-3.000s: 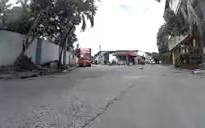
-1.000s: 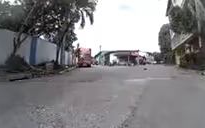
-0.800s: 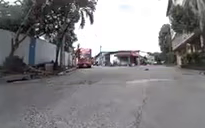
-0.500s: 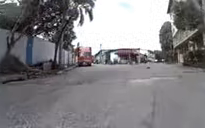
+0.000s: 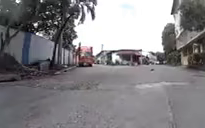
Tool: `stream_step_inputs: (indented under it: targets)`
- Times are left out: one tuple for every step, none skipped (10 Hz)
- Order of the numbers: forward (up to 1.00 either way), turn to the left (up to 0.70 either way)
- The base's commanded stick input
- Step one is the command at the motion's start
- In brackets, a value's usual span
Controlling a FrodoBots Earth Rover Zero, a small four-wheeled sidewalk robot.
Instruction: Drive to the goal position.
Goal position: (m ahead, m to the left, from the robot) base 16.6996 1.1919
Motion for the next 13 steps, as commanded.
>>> stream_step_inputs:
  targets:
    - [1.00,-0.39]
    - [1.00,-0.30]
    - [1.00,-0.05]
    - [1.00,0.00]
    - [1.00,0.00]
    - [1.00,0.00]
    - [1.00,0.00]
    - [1.00,0.00]
    - [1.00,0.00]
    - [1.00,0.00]
    - [1.00,0.00]
    - [1.00,0.00]
    - [1.00,0.00]
